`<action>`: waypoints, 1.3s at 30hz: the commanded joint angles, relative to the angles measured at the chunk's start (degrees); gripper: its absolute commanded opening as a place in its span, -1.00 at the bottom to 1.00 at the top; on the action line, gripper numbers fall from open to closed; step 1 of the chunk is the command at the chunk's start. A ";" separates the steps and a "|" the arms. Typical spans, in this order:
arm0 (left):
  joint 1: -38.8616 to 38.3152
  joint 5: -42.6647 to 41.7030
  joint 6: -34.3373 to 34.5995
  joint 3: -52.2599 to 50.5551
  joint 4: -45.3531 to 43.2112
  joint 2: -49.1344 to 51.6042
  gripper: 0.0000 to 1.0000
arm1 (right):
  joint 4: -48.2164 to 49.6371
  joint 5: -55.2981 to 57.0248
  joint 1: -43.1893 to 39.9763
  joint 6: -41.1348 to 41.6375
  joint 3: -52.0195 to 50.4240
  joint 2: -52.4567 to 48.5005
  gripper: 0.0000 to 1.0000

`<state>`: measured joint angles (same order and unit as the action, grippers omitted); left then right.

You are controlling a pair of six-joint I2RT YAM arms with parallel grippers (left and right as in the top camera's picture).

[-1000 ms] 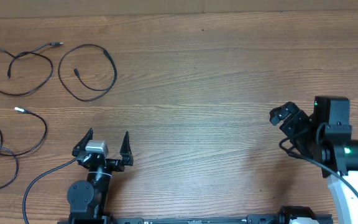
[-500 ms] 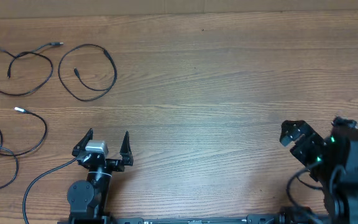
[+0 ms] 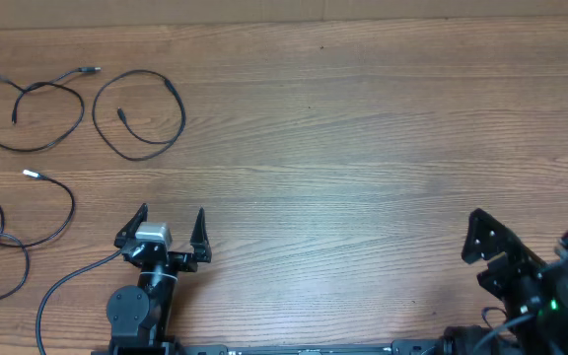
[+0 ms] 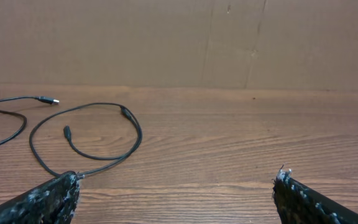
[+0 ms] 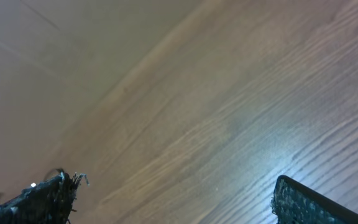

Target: Untangle cables

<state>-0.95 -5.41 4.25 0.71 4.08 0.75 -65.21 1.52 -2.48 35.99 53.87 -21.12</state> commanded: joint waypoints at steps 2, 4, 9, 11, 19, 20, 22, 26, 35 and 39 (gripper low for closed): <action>-0.20 -0.59 -0.85 -0.44 -0.09 -0.50 0.99 | 0.31 1.40 0.26 -0.48 -0.24 3.98 1.00; -0.20 -0.59 -0.85 -0.44 -0.09 -0.50 0.99 | 0.28 1.38 0.26 -0.48 -0.24 5.01 1.00; -0.20 -0.59 -0.85 -0.44 -0.09 -0.50 0.99 | 0.20 1.16 0.26 -0.13 -0.24 7.30 1.00; -0.20 -0.59 -0.85 -0.44 -0.09 -0.50 0.99 | 0.20 0.96 0.26 0.68 -0.24 7.85 1.00; -0.22 -0.59 -0.87 -0.44 -0.09 -0.50 0.99 | -0.42 0.96 0.26 1.70 -0.24 7.85 1.00; -0.20 -0.59 -0.85 -0.44 -0.09 -0.50 0.99 | -0.76 0.98 0.26 1.70 -0.24 7.85 1.00; -0.20 -0.59 -0.87 -0.44 -0.11 -0.50 0.98 | -1.64 0.94 0.26 1.73 -0.24 7.85 1.00; -0.20 -0.59 -0.85 -0.44 -0.09 -0.50 0.99 | -2.64 0.96 0.26 2.99 -0.24 7.85 1.00; -0.20 -0.59 -0.85 -0.44 -0.09 -0.50 0.99 | -4.70 1.46 0.22 2.97 -0.24 7.85 1.00; -0.20 -0.59 -0.85 -0.44 -0.09 -0.50 0.99 | -4.76 2.08 0.22 2.97 -0.24 7.85 1.00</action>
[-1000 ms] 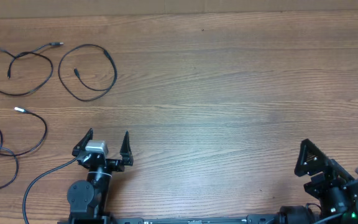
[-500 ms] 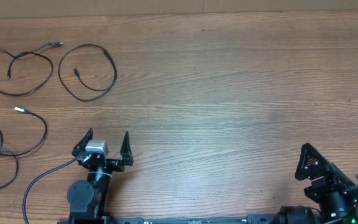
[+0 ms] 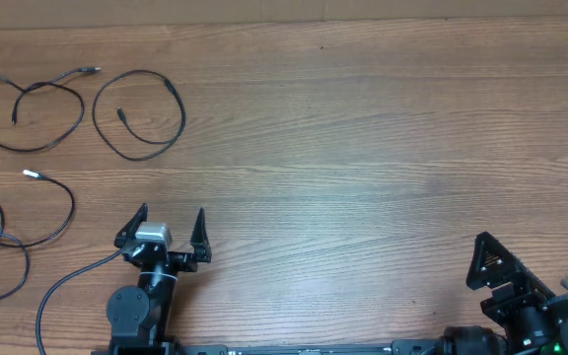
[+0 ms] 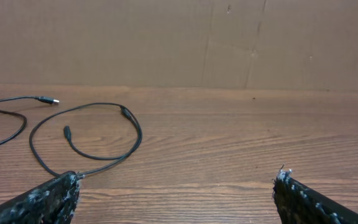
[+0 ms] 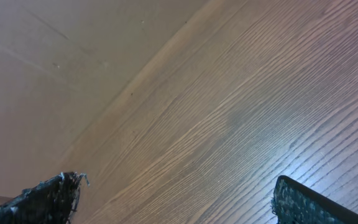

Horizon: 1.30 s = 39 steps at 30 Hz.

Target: Untangle cables

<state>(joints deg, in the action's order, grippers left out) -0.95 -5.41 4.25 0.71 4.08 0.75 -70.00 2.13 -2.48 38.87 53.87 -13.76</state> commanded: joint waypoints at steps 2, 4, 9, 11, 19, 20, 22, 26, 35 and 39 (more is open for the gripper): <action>-0.20 -0.59 -0.85 -0.44 -0.09 -0.50 1.00 | 0.04 1.75 0.22 0.07 -0.24 0.48 1.00; -0.20 -0.59 -0.87 -0.44 -0.09 -0.50 0.99 | -0.04 3.61 0.22 -0.20 -0.24 0.48 1.00; -0.20 -0.59 -0.85 -0.44 -0.09 -0.50 0.99 | -1.53 7.74 0.22 -0.59 -0.24 3.34 1.00; -0.20 -0.59 -0.85 -0.44 -0.09 -0.50 0.99 | -2.34 7.76 0.22 -0.61 -0.24 5.49 1.00; -0.20 -0.59 -0.85 -0.44 -0.09 -0.50 0.99 | -0.33 7.76 0.26 -3.65 -0.24 13.60 1.00; -0.20 -0.59 -0.87 -0.44 -0.09 -0.50 0.99 | 0.63 7.72 0.26 -3.89 -0.13 13.57 1.00; -0.20 -0.59 -0.85 -0.44 -0.09 -0.50 0.99 | 3.39 7.10 0.26 -3.82 -0.52 13.57 1.00; -0.20 -0.59 -0.85 -0.44 -0.09 -0.50 0.99 | 16.11 6.16 0.15 -4.31 -5.68 13.55 1.00; -0.20 -0.59 -0.85 -0.44 -0.09 -0.50 0.99 | 40.63 -0.02 0.15 -4.85 -25.05 13.57 1.00; -0.22 -0.59 -0.85 -0.44 -0.09 -0.50 0.99 | 49.11 -2.27 0.15 -4.66 -32.02 13.57 1.00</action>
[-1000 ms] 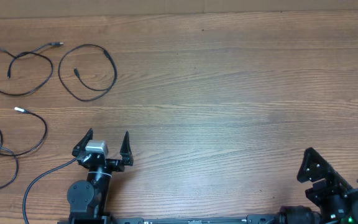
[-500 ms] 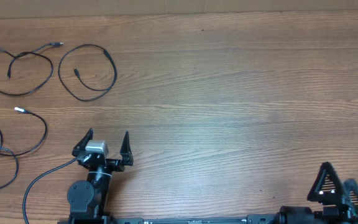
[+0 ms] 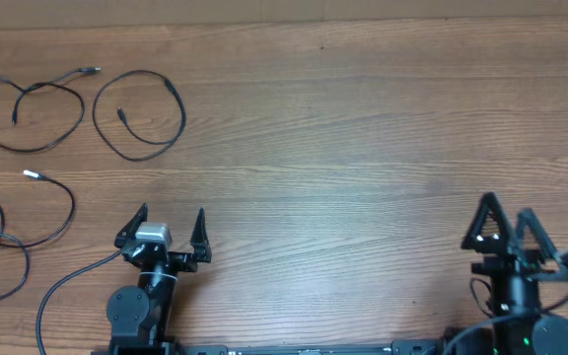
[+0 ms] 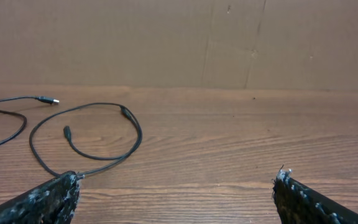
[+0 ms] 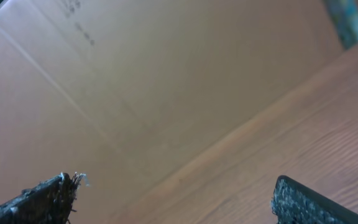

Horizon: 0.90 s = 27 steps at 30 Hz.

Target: Untangle cables

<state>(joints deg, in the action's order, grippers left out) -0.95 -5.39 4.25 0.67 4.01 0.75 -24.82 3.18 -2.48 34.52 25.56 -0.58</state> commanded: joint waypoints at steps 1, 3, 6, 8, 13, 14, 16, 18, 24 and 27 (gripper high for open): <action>-0.20 -0.61 -0.85 -0.39 -0.02 -0.50 0.99 | 5.68 -3.32 0.15 -0.31 -4.92 0.39 1.00; -0.22 -0.61 -0.85 -0.39 -0.02 -0.50 0.99 | 9.18 -3.30 0.15 -0.33 -7.17 0.39 1.00; -0.20 -0.61 -0.87 -0.39 -0.02 -0.50 0.99 | 12.98 -3.28 0.15 -0.33 -10.01 0.39 1.00; -0.20 -0.61 -0.85 -0.39 -0.02 -0.50 0.99 | 14.84 -3.30 0.15 -0.33 -11.76 0.39 1.00; -0.20 -0.61 -0.85 -0.39 -0.02 -0.50 0.99 | 19.65 -3.32 0.17 -0.31 -17.11 0.39 1.00; -0.20 -0.61 -0.87 -0.39 -0.02 -0.50 0.99 | 20.63 -3.32 0.17 -0.31 -18.71 0.42 1.00; -0.20 -0.61 -0.85 -0.39 -0.02 -0.50 0.99 | 21.68 -3.32 0.15 -0.33 -20.50 0.42 1.00; -0.22 -0.61 -0.85 -0.39 -0.02 -0.50 0.99 | 22.43 -3.30 0.17 -0.33 -22.08 0.42 1.00; -0.20 -0.61 -0.85 -0.39 -0.02 -0.50 0.99 | 22.80 -3.28 0.17 -0.39 -25.14 0.42 1.00; -0.20 -0.61 -0.85 -0.39 -0.02 -0.50 0.99 | 22.08 -3.28 0.15 -1.55 -25.14 0.42 1.00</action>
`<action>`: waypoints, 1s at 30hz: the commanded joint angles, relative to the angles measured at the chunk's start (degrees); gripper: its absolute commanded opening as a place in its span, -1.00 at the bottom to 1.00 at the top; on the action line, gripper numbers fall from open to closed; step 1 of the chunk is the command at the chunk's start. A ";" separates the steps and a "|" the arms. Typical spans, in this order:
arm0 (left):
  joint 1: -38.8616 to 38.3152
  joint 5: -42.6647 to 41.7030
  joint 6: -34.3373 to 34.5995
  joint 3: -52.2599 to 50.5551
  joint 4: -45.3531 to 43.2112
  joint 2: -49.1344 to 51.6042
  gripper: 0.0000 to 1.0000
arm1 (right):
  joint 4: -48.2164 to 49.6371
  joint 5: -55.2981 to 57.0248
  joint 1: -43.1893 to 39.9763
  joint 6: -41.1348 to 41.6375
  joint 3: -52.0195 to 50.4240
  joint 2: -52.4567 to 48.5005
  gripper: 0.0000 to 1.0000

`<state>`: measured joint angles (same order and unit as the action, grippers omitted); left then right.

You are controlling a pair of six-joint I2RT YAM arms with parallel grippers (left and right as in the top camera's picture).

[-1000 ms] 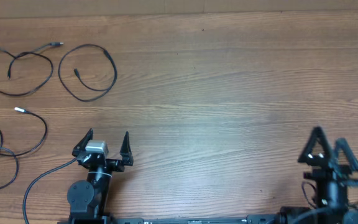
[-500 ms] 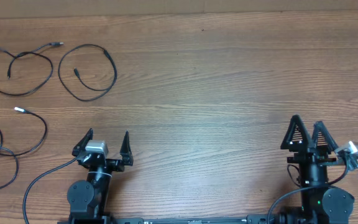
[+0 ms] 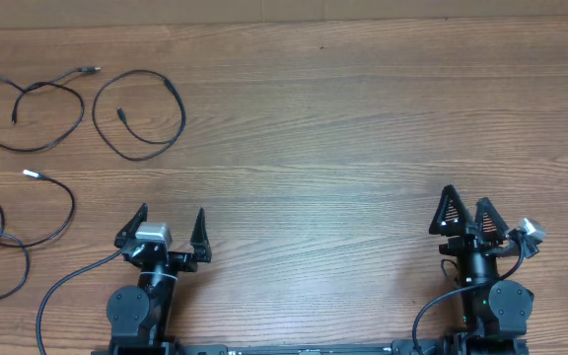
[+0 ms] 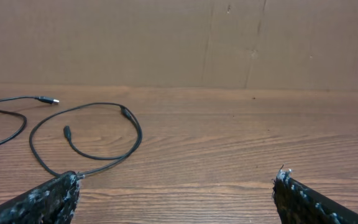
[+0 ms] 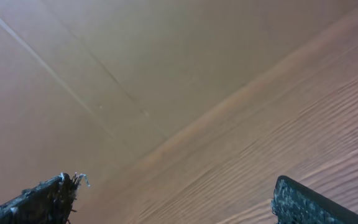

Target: Untangle cables

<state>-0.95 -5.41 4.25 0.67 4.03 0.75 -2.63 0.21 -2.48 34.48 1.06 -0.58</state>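
Three black cables lie apart at the table's left. A round loop (image 3: pixel 181 116) is at the back, also in the left wrist view (image 4: pixel 140 132). A second cable (image 3: pixel 67 75) curls left of it, its plug end (image 4: pixel 44 99) showing. A third cable (image 3: pixel 71 207) lies nearer the front left edge. My left gripper (image 3: pixel 166 225) (image 4: pixel 176 186) stands open near the front, right of the third cable, holding nothing. My right gripper (image 3: pixel 464 211) (image 5: pixel 176 186) is open at the front right, far from all cables.
A cardboard wall (image 4: pixel 166 37) runs along the table's far edge and fills much of the right wrist view (image 5: pixel 104 62). Bare wood table (image 3: pixel 343 148) spans the middle and right. A thin black lead (image 3: pixel 67 281) trails from the left arm's base toward the front left.
My right arm has shifted left and a little farther from the front edge; its wrist view shows more table and less wall. The left arm and the cables have not moved.
The right arm lay tilted at the front right corner, then lower and closer to that corner. Then it stood more upright with jaws pointing away, and now it is further left. The left gripper stayed open in place; all three cables kept their positions.
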 commanded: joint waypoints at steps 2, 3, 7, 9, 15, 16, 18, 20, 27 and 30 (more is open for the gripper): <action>-0.20 -0.59 -0.85 -0.39 -0.04 -0.50 0.99 | -0.68 -0.33 0.17 -4.04 -0.63 0.42 1.00; -0.20 -0.59 -0.85 -0.39 -0.04 -0.50 0.99 | -0.74 -0.33 0.17 -5.27 -0.63 0.42 1.00; -0.20 -0.59 -0.85 -0.39 -0.04 -0.50 0.99 | -2.19 -0.90 0.17 -12.66 -0.63 0.42 1.00; -0.20 -0.59 -0.85 -0.39 -0.04 -0.50 0.99 | -2.16 -1.18 0.15 -16.39 -0.63 0.42 1.00; -0.20 -0.59 -0.85 -0.39 -0.04 -0.50 0.99 | -2.19 -0.72 0.15 -20.02 -0.63 0.42 1.00; -0.20 -0.59 -0.85 -0.39 -0.04 -0.50 0.99 | -2.16 -0.72 0.15 -20.02 -0.63 0.42 1.00; -0.20 -0.59 -0.87 -0.39 -0.04 -0.50 0.99 | -2.19 -0.50 0.15 -19.98 -0.63 0.42 1.00; -0.20 -0.59 -0.85 -0.39 -0.04 -0.50 0.99 | -2.16 -0.52 0.15 -20.00 -0.63 0.42 1.00; -0.20 -0.59 -0.87 -0.39 -0.04 -0.50 0.99 | -2.08 -0.35 0.15 -19.98 -0.63 0.42 1.00; -0.22 -0.59 -0.87 -0.39 -0.04 -0.50 0.99 | -2.08 -0.35 0.15 -19.98 -0.63 0.42 1.00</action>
<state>-0.95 -5.39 4.25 0.67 4.05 0.75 -5.13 -0.03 -2.48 15.57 1.06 -0.58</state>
